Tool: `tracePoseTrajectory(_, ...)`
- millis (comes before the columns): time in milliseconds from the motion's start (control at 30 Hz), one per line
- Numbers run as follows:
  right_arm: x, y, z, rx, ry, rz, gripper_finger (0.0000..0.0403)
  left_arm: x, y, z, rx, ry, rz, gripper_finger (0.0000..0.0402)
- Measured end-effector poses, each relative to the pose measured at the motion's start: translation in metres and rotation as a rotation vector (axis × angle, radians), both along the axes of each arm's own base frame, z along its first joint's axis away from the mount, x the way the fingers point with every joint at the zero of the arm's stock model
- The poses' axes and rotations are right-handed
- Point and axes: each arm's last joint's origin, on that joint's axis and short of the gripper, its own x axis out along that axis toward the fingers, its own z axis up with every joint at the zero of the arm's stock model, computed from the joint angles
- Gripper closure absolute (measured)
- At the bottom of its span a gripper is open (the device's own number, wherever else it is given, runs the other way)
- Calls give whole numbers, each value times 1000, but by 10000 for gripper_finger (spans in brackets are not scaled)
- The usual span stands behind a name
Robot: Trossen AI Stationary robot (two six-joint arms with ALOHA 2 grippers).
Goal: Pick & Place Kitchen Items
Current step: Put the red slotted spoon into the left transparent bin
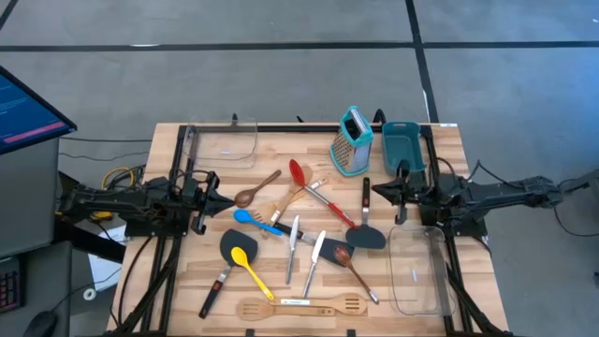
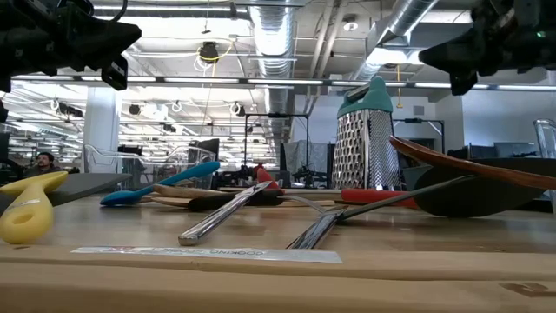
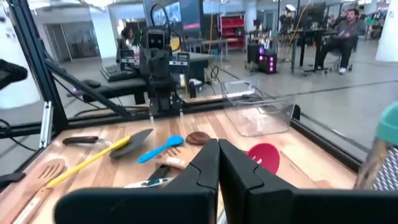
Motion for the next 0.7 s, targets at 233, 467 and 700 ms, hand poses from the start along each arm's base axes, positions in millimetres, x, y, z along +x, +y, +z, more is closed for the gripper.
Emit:
tracePoseTrajectory(233, 32, 3, 20, -9, 107, 1, 403, 0, 0, 0, 0, 1, 0, 394)
tracePoseTrajectory(467, 68, 6, 40, -14, 173, 2, 403, 0, 0, 0, 0, 1, 0, 394)
tracePoseTrajectory(700, 103, 9, 48, -54, 238, 6, 403, 0, 0, 0, 0, 1, 0, 394)
